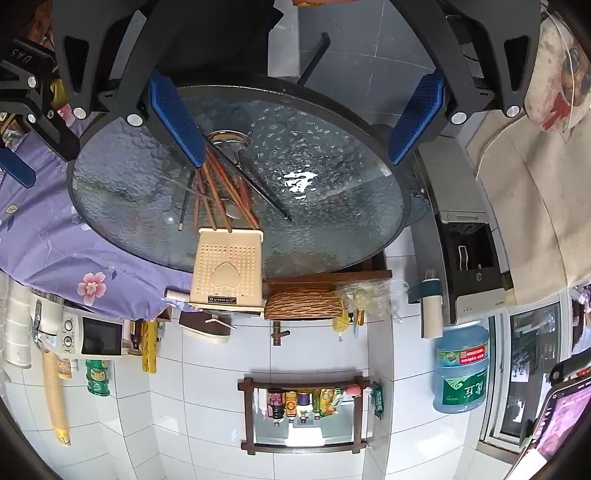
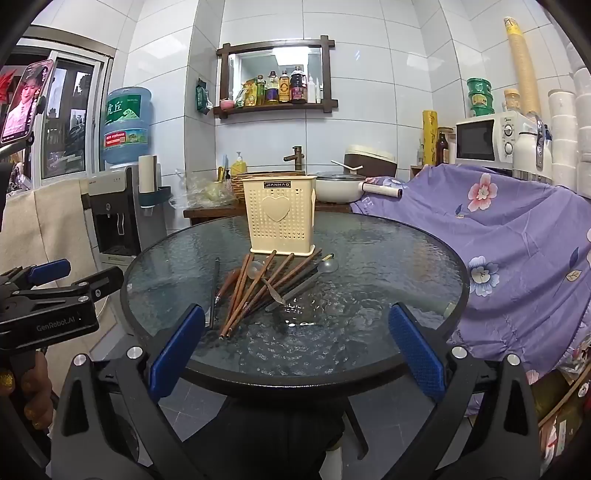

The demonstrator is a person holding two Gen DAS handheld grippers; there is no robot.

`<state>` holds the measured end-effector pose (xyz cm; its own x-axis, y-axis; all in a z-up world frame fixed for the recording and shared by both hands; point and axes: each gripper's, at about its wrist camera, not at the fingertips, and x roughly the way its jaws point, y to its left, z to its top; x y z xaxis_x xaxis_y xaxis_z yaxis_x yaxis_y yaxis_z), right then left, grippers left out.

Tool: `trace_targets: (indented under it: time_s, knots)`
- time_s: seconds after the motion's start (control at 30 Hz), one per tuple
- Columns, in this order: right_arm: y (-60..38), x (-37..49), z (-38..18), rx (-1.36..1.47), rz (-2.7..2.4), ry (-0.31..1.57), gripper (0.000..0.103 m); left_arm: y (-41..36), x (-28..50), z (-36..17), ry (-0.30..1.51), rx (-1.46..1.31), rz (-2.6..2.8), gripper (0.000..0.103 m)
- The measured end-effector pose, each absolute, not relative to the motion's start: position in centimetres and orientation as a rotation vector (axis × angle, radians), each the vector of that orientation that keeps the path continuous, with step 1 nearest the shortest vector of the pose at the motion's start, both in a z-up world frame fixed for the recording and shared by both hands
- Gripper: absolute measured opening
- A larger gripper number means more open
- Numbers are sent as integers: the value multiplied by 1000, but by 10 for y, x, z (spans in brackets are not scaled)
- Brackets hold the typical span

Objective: Organize utensils

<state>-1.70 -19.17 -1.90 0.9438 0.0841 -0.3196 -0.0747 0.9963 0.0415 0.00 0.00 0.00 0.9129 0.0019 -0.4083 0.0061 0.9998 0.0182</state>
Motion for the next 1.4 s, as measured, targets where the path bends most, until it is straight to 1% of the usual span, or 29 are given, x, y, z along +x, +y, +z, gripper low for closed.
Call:
trace_targets:
  time_s: [1.4]
  knots:
    - [-191, -17, -19, 22, 83, 321, 98, 3, 4, -6, 434, 14, -4, 97]
